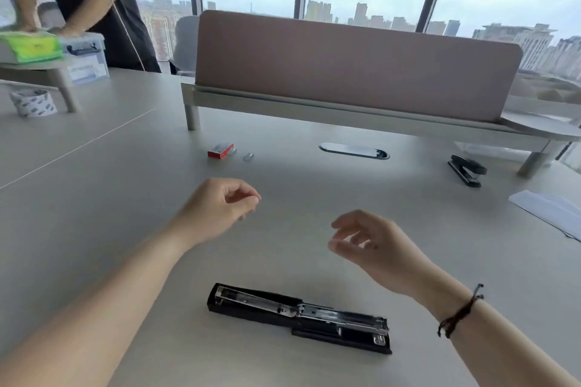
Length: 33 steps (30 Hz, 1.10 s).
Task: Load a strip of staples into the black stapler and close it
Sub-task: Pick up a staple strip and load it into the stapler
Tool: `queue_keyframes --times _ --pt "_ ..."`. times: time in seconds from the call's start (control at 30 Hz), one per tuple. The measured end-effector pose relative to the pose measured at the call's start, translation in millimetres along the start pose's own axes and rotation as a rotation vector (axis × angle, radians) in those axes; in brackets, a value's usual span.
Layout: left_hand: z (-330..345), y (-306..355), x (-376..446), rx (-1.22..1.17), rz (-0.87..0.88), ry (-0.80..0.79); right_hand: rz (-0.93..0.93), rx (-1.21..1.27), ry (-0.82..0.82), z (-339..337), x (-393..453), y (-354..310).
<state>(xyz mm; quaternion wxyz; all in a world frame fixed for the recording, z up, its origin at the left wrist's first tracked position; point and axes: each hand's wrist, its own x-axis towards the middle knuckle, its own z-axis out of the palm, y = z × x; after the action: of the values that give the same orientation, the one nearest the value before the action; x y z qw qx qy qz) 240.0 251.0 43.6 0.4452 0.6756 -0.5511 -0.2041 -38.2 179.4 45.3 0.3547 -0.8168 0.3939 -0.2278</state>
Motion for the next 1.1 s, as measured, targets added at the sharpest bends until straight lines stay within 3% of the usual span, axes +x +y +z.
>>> queue_keyframes --times 0.27,0.4,0.73,0.9,1.1 --pt "17.7 -44.1 47.4 -0.042 -0.222 0.354 0.066 -0.11 0.004 63.0 149.7 -19.4" --pt "15.1 -56.5 59.6 -0.173 -0.26 0.431 0.107 -0.132 0.04 90.4 211.1 -19.4" --pt "16.2 -68.2 69.3 -0.269 -0.259 0.487 0.06 -0.287 0.115 141.1 309.8 -12.2" --pt "17.3 -67.6 69.7 -0.292 -0.256 0.463 0.069 -0.364 0.116 144.1 323.6 -10.6" --pt "16.2 -66.1 68.4 -0.284 -0.261 0.455 0.04 -0.288 0.124 141.3 320.3 -7.2"
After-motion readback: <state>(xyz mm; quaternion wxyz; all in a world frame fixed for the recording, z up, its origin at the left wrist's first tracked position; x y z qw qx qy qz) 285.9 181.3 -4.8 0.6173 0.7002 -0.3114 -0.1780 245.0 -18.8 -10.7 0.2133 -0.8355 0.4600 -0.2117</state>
